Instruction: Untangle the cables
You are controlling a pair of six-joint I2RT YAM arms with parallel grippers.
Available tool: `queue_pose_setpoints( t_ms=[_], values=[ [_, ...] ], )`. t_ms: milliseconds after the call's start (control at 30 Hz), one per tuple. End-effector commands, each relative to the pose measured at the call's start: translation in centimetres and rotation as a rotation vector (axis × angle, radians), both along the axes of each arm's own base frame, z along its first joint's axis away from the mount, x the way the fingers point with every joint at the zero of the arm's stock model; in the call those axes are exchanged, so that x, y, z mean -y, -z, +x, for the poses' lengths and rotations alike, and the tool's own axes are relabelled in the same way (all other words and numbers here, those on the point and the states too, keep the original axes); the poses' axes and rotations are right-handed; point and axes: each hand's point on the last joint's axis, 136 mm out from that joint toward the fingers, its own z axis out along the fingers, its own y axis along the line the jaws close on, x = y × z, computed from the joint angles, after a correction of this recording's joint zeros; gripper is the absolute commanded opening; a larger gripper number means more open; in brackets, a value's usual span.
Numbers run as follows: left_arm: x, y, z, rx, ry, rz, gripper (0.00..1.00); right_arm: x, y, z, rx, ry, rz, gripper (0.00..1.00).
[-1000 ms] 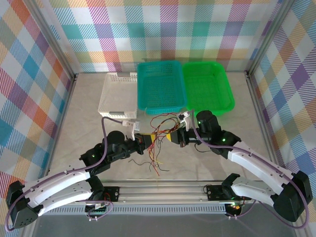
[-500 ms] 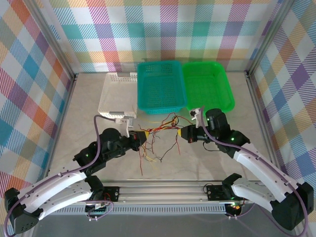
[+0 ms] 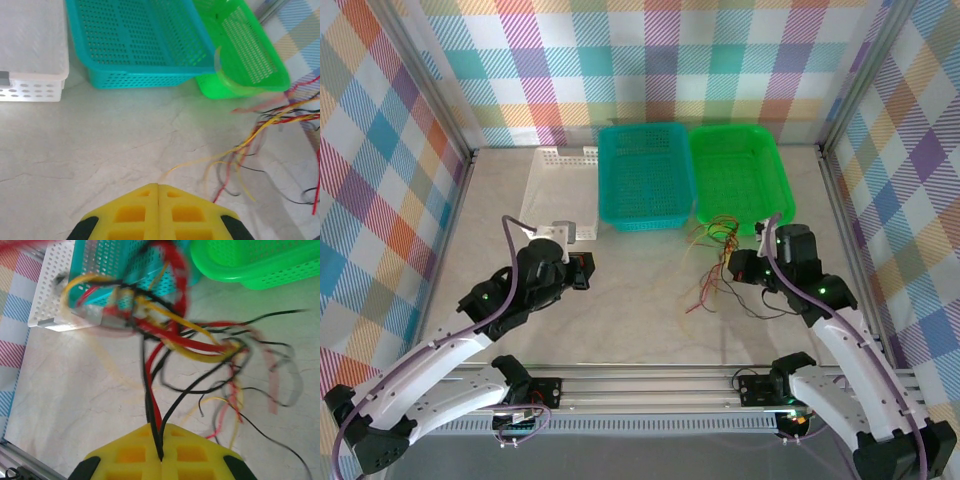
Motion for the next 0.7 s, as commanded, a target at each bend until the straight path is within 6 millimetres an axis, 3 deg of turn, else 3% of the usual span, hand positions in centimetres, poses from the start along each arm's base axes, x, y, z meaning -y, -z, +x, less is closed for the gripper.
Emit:
queue_pose_setpoints(
  t_ms=[0, 167, 333, 400, 467, 667],
  values=[
    [-0.6, 0.8, -0.4, -0.032, 0.018, 0.060, 0.00, -1.4, -0.7, -0.7, -0.004, -0.074, 0.070, 0.00],
    [3.3, 0.3, -1.2, -0.032, 0.170, -0.107, 0.02, -5.0, -4.0, -2.5, 0.090, -0.299, 0.265, 0.00],
    [7.6, -1.2, -2.1, -0.036, 0.342, -0.306, 0.60, -6.6, -6.8, -4.3, 0.142, -0.446, 0.361, 0.00],
    [8.6, -1.8, -2.3, -0.030, 0.379, -0.379, 0.73, -6.8, -7.2, -4.4, 0.148, -0.460, 0.371, 0.00],
    [9.4, -2.1, -2.7, -0.031, 0.412, -0.437, 0.79, -7.1, -7.4, -4.6, 0.145, -0.486, 0.388, 0.00],
    [11.4, -3.3, -3.8, -0.022, 0.505, -0.530, 0.81, -8.2, -7.4, -4.6, 0.127, -0.529, 0.417, 0.00]
  ],
)
